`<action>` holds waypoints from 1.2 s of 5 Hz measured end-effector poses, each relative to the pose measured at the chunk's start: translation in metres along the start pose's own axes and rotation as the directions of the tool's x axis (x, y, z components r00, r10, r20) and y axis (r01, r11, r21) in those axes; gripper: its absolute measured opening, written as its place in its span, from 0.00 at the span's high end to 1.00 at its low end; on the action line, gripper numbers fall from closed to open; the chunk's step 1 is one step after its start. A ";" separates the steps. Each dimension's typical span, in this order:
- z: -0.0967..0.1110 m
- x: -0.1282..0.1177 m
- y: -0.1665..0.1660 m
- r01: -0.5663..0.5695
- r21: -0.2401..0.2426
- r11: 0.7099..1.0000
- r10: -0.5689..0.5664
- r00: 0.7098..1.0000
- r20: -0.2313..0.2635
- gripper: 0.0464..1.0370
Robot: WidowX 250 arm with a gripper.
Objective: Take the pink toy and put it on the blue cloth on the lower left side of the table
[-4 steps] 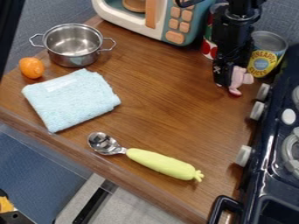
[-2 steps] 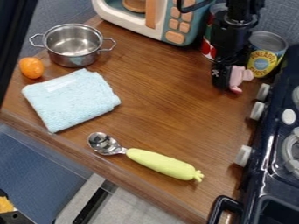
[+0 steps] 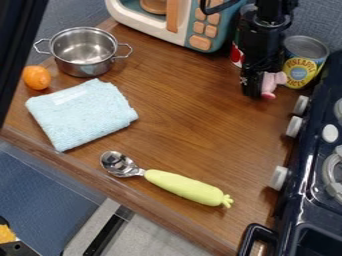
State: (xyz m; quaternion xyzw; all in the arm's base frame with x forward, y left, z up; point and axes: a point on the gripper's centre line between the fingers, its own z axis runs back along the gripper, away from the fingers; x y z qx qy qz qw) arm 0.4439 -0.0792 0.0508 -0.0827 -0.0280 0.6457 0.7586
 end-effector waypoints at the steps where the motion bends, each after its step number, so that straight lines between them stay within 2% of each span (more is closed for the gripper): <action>1: -0.002 0.000 0.003 -0.017 -0.008 1.000 0.017 1.000 0.006 0.48; 2: 0.000 0.001 0.004 -0.034 -0.018 0.999 0.033 0.999 -0.016 0.55; 3: 0.004 0.006 0.021 -0.046 -0.022 0.999 0.046 0.999 -0.007 0.58; 4: 0.016 0.022 0.041 -0.089 -0.024 0.996 0.089 0.996 -0.015 0.58; 5: 0.041 0.049 0.072 -0.146 -0.073 0.987 0.147 0.989 0.003 0.58; 6: 0.056 0.081 0.109 -0.257 -0.090 0.962 0.263 0.963 0.064 0.58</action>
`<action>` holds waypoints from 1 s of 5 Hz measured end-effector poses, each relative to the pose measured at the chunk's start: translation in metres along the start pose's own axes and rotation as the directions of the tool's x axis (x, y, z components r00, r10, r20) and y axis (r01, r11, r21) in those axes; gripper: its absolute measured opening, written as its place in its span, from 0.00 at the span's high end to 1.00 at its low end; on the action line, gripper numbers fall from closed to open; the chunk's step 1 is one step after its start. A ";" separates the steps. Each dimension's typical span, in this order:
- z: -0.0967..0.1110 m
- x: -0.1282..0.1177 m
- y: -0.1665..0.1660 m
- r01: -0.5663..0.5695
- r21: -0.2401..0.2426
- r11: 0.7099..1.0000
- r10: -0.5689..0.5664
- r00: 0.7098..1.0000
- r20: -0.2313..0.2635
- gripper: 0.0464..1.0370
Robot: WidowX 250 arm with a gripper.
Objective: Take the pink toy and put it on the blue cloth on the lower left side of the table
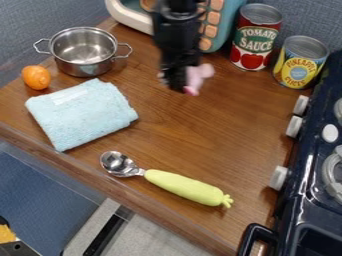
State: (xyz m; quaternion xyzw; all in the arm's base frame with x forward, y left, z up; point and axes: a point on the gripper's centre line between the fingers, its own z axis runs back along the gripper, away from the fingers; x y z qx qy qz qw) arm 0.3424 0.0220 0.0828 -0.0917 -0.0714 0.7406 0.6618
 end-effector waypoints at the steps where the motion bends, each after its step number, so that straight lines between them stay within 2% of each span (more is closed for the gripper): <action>1: -0.004 0.025 0.031 -0.101 0.027 0.994 0.100 0.994 0.040 0.58; 2: -0.003 0.043 0.058 -0.229 0.004 0.974 0.227 0.969 0.095 0.58; 3: 0.010 0.062 0.076 -0.306 -0.082 0.949 0.313 0.945 0.097 0.58; 4: 0.012 0.071 0.082 -0.328 -0.085 0.941 0.336 0.936 0.101 0.58; 5: 0.004 0.079 0.088 -0.415 0.016 0.910 0.409 0.901 0.143 0.52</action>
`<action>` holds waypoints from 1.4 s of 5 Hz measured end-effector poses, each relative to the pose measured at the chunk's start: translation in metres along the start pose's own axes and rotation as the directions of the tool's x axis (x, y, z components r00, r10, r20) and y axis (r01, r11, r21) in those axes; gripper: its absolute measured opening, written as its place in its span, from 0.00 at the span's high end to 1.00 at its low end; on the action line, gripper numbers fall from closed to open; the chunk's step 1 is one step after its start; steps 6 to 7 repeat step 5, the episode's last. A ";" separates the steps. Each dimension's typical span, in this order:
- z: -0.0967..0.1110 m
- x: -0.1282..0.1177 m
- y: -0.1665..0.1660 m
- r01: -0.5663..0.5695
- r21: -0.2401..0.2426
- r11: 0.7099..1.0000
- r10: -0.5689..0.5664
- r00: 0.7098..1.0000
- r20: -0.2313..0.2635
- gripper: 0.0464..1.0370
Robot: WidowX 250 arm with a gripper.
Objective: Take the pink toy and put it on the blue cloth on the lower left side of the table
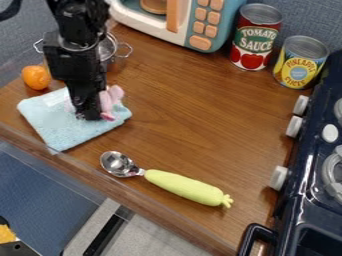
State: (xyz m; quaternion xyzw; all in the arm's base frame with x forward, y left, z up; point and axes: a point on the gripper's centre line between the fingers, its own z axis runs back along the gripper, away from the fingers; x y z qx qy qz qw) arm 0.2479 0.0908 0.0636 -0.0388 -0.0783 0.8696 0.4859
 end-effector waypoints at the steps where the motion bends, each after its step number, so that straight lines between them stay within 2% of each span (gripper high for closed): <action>1: 0.000 0.004 0.000 -0.025 0.076 0.997 0.021 0.999 0.045 0.21; 2: 0.001 0.007 0.004 -0.008 0.113 0.994 0.000 0.998 0.065 0.02; 3: 0.003 0.006 0.001 0.008 0.114 0.993 -0.015 0.998 0.064 0.03; 4: 0.009 -0.002 -0.004 0.042 0.110 0.993 -0.044 0.999 0.020 0.03; 5: 0.046 -0.019 -0.014 0.089 0.021 0.996 -0.088 0.994 -0.061 0.03; 7: 0.046 -0.019 -0.014 0.089 0.021 0.996 -0.088 0.994 -0.061 0.03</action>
